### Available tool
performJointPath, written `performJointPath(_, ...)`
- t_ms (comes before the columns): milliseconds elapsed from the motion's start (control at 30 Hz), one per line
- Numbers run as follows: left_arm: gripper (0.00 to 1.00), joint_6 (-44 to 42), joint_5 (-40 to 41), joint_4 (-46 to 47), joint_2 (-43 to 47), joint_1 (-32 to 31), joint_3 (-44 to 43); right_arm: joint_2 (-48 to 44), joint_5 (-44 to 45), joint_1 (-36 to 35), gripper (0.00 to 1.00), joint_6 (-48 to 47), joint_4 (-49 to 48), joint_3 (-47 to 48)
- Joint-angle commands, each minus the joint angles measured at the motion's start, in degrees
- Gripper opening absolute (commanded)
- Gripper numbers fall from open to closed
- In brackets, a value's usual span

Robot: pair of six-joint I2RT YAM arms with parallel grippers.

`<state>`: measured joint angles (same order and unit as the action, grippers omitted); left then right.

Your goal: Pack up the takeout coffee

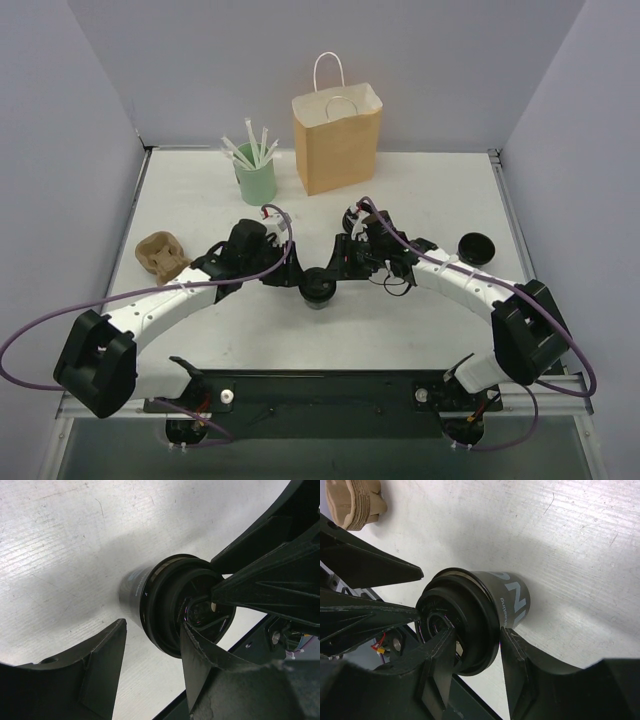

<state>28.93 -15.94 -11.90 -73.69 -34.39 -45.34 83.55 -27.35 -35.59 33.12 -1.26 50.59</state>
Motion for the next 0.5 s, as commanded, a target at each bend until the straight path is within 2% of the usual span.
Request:
performJointPath(0, 0.57, -0.4, -1.5, 3.4, -0.8, 0.4, 0.1, 1.5, 1.3, 0.3, 0.41, -1.4, 0.9, 2.1)
performJointPath(333, 0.54, -1.2, -0.8, 4.0, -1.9, 0.4, 0.7, 2.1, 1.5, 0.3, 0.40, -1.6, 0.8, 1.9)
performJointPath(467, 0.53, -1.2, -0.5, 3.4, -1.3, 0.4, 0.2, 1.5, 1.5, 0.2, 0.33, -1.4, 1.0, 2.8)
